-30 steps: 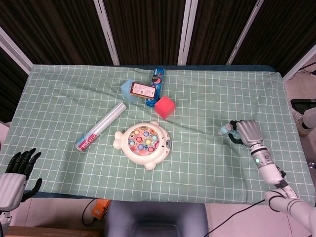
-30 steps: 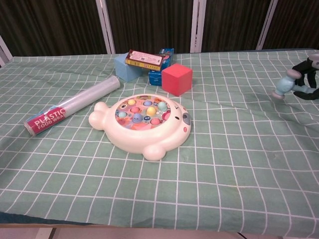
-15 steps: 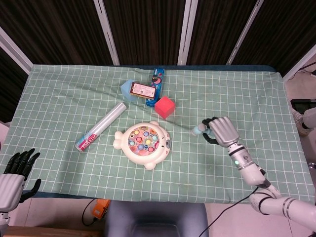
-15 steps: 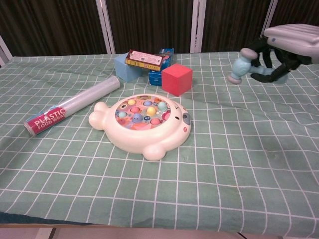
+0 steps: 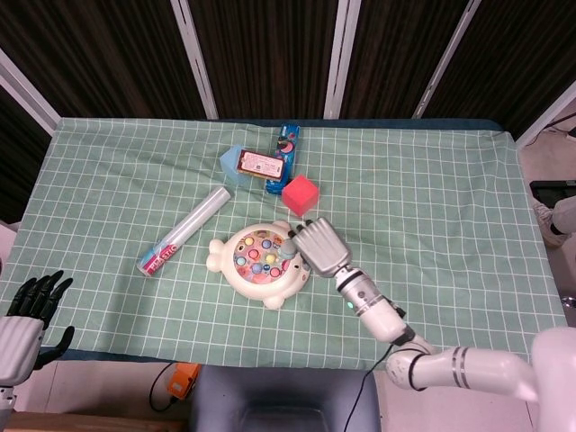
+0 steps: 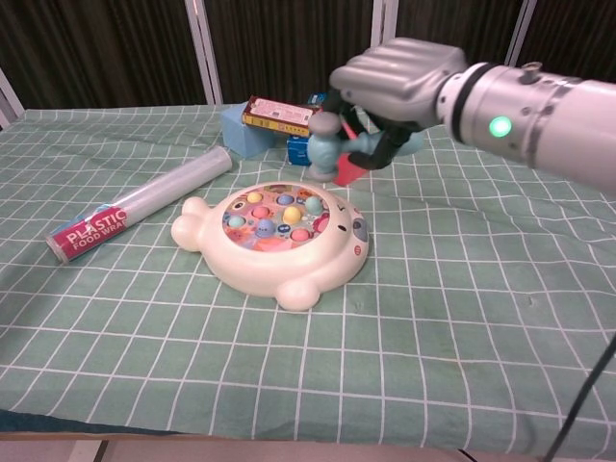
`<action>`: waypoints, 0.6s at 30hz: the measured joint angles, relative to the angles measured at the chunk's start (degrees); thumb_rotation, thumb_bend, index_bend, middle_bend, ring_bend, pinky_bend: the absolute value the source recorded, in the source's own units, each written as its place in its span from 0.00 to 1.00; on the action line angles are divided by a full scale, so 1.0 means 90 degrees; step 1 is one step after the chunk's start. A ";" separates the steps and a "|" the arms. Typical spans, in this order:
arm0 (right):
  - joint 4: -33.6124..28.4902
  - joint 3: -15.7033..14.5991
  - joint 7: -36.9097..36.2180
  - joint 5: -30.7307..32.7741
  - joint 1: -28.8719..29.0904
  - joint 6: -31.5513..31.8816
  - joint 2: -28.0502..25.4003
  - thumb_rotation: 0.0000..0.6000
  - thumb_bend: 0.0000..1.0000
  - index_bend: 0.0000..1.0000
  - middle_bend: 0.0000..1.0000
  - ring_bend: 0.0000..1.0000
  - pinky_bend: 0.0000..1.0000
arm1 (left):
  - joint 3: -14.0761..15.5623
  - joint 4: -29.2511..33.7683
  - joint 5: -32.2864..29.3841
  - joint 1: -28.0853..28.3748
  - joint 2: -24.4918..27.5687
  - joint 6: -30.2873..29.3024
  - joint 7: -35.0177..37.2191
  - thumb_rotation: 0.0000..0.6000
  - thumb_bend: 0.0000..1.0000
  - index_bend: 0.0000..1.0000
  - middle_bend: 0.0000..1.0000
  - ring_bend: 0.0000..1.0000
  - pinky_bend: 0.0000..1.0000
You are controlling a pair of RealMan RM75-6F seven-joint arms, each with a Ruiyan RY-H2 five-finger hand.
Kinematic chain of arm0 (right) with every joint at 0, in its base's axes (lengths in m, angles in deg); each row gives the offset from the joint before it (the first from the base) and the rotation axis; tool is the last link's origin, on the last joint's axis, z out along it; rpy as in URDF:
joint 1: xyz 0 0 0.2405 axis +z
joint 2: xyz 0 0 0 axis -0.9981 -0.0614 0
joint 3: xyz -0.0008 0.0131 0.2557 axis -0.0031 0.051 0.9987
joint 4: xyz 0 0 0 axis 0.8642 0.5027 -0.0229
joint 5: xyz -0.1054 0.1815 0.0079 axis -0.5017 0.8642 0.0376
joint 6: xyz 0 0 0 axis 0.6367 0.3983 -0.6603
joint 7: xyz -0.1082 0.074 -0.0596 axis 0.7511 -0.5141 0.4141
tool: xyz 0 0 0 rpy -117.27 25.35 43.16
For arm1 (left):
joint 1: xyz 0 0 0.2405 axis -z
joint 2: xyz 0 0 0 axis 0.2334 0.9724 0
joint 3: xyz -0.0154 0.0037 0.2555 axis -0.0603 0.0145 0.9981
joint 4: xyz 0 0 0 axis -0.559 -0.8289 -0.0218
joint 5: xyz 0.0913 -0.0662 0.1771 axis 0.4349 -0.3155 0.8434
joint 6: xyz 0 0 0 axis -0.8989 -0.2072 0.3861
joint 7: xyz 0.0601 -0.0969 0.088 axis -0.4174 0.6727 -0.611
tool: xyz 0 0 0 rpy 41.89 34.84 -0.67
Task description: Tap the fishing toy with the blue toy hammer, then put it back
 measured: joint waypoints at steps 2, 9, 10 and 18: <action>-0.0020 0.0013 0.0497 0.0444 0.0243 0.0041 0.0253 1.00 0.54 1.00 0.73 0.80 0.83 | 0.0009 -0.0007 0.0016 -0.0005 0.0010 -0.0014 0.0033 1.00 0.41 0.00 0.00 0.00 0.07; 0.0101 -0.0075 0.1561 0.1510 0.1027 0.0458 0.1046 1.00 0.54 1.00 0.73 0.80 0.83 | 0.0026 -0.0037 0.0051 -0.0021 0.0046 -0.0063 0.0138 1.00 0.41 0.00 0.00 0.00 0.07; 0.0126 -0.0096 0.1564 0.1545 0.1061 0.0491 0.1075 1.00 0.54 1.00 0.73 0.80 0.83 | 0.0029 -0.0040 0.0058 -0.0022 0.0047 -0.0065 0.0139 1.00 0.41 0.00 0.00 0.00 0.07; 0.0372 -0.0156 0.1369 0.1684 0.1205 0.0590 0.1227 1.00 0.54 1.00 0.73 0.80 0.83 | 0.0037 -0.0044 0.0073 -0.0016 0.0047 -0.0061 0.0153 1.00 0.41 0.00 0.00 0.00 0.07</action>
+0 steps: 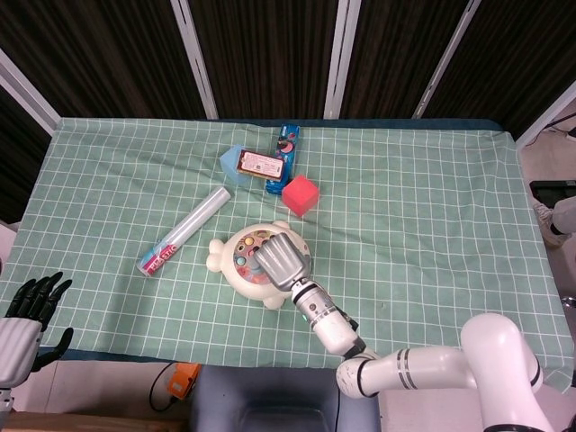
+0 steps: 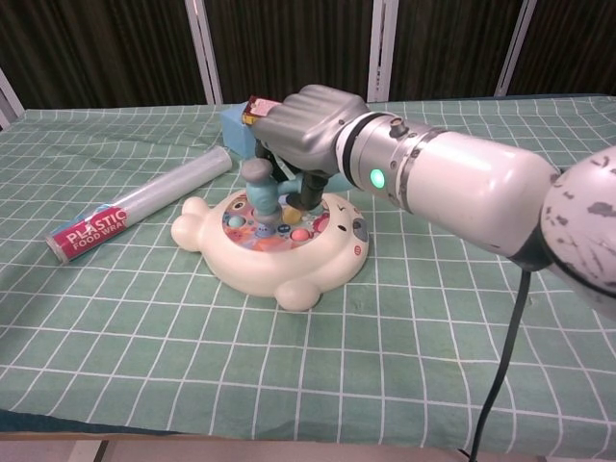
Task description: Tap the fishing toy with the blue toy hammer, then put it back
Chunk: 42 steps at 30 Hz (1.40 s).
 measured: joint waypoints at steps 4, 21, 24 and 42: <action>0.0096 -0.0034 -0.0080 0.0029 0.0054 0.0023 0.0050 1.00 0.54 1.00 0.73 0.80 0.83 | 0.0006 -0.0002 0.0003 0.0006 0.0000 0.0014 0.0002 1.00 0.41 0.00 0.00 0.00 0.07; 0.0490 -0.0219 -0.0181 0.0294 0.0226 0.0044 0.0265 1.00 0.54 1.00 0.73 0.80 0.83 | 0.0004 -0.0011 -0.0002 0.0012 0.0013 0.0009 0.0051 1.00 0.41 0.00 0.00 0.00 0.07; 0.0436 -0.0197 -0.0237 0.0242 0.0216 0.0139 0.0191 1.00 0.54 1.00 0.73 0.80 0.83 | 0.0004 -0.0016 0.0000 0.0006 0.0013 -0.0004 0.0055 1.00 0.41 0.00 0.00 0.00 0.07; 0.0799 -0.0212 -0.0464 0.0412 0.0202 0.0068 0.0179 1.00 0.54 1.00 0.73 0.80 0.83 | -0.0004 -0.0012 -0.0026 0.0020 0.0009 0.0025 0.0050 1.00 0.41 0.00 0.00 0.00 0.07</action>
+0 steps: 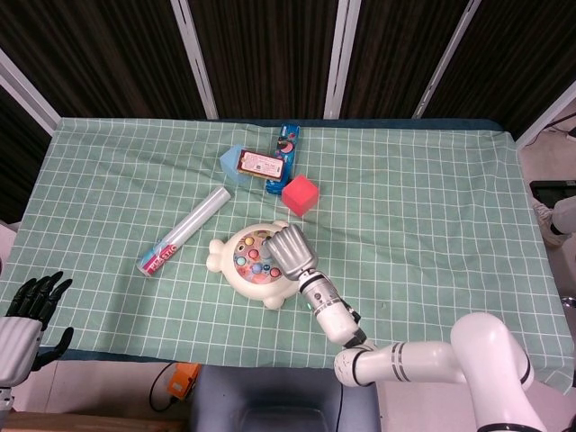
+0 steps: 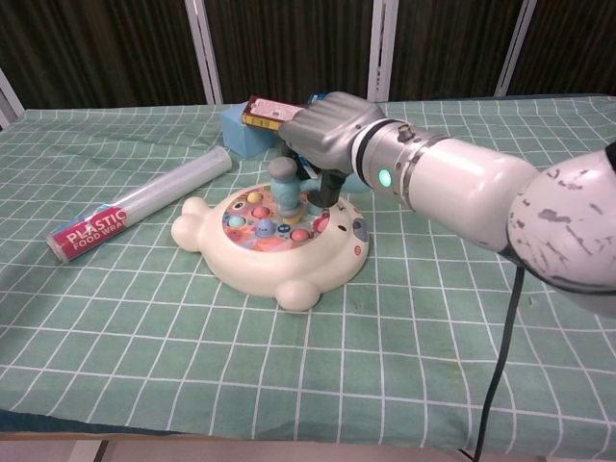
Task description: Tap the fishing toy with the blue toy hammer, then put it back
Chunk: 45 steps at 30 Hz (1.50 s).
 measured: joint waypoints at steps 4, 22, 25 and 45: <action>0.0171 -0.0059 -0.0045 -0.0038 0.0006 -0.0044 0.0069 1.00 0.54 1.00 0.73 0.80 0.83 | 0.0000 0.0003 0.0009 -0.0005 0.0004 -0.0015 0.0005 1.00 0.41 0.00 0.00 0.00 0.07; 0.0050 0.0017 -0.0384 -0.0053 -0.0221 0.0095 -0.0408 1.00 0.54 1.00 0.73 0.80 0.83 | 0.0007 0.0029 0.0028 0.0003 -0.0018 -0.0002 -0.0079 1.00 0.41 0.00 0.00 0.00 0.07; 0.0243 -0.0027 -0.0455 -0.0052 -0.0227 -0.0014 -0.0337 1.00 0.54 1.00 0.73 0.80 0.83 | -0.0001 0.0029 0.0011 0.0013 -0.0025 0.0021 -0.0092 1.00 0.41 0.00 0.00 0.00 0.07; 0.0150 -0.0053 -0.0948 -0.0385 -0.0506 0.0051 -0.0721 1.00 0.54 1.00 0.73 0.80 0.83 | 0.0021 0.0020 0.0049 -0.0015 -0.0015 -0.0039 -0.0077 1.00 0.41 0.00 0.00 0.00 0.07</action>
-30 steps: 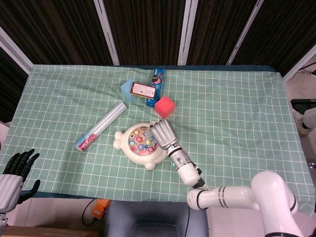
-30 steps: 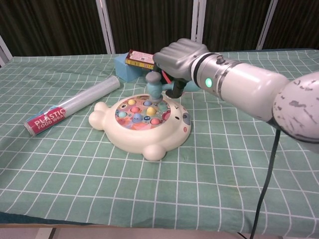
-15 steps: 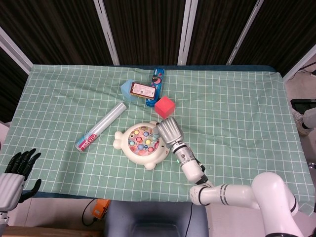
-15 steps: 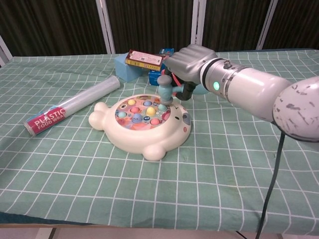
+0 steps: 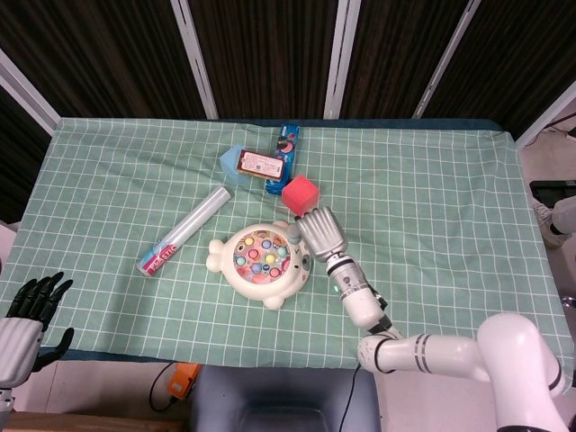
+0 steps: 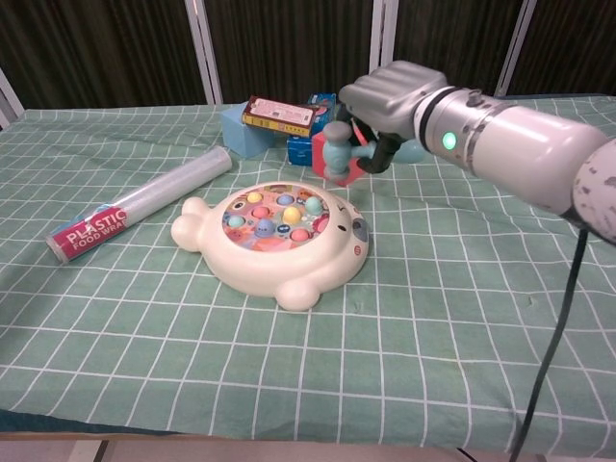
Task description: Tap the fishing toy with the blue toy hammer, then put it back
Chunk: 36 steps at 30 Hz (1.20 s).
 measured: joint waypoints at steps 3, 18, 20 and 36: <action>-0.0069 -0.0026 -0.0353 -0.0080 -0.0191 -0.0005 -0.0203 1.00 0.54 1.00 0.73 0.80 0.83 | 0.0011 0.0008 0.0024 0.0002 -0.0004 0.0004 -0.0025 1.00 0.41 0.00 0.00 0.00 0.07; 0.1401 -0.0609 -0.4240 -0.1749 -0.1580 -0.0315 -0.0466 1.00 0.53 1.00 0.73 0.80 0.83 | 0.0005 0.0050 -0.0010 0.0039 -0.0052 0.0105 -0.0184 1.00 0.41 0.00 0.00 0.00 0.07; 0.1770 -0.0680 -0.4528 -0.1941 -0.1693 -0.0409 -0.0418 1.00 0.53 1.00 0.73 0.80 0.83 | 0.0006 0.0058 -0.0010 0.0043 -0.0060 0.0115 -0.0213 1.00 0.41 0.00 0.00 0.00 0.07; 0.3742 -0.0956 -0.5730 -0.3185 -0.2106 -0.0771 0.0281 1.00 0.52 1.00 0.73 0.80 0.83 | -0.0014 0.0077 -0.0085 0.0055 -0.0073 0.0162 -0.0270 1.00 0.41 0.00 0.00 0.00 0.07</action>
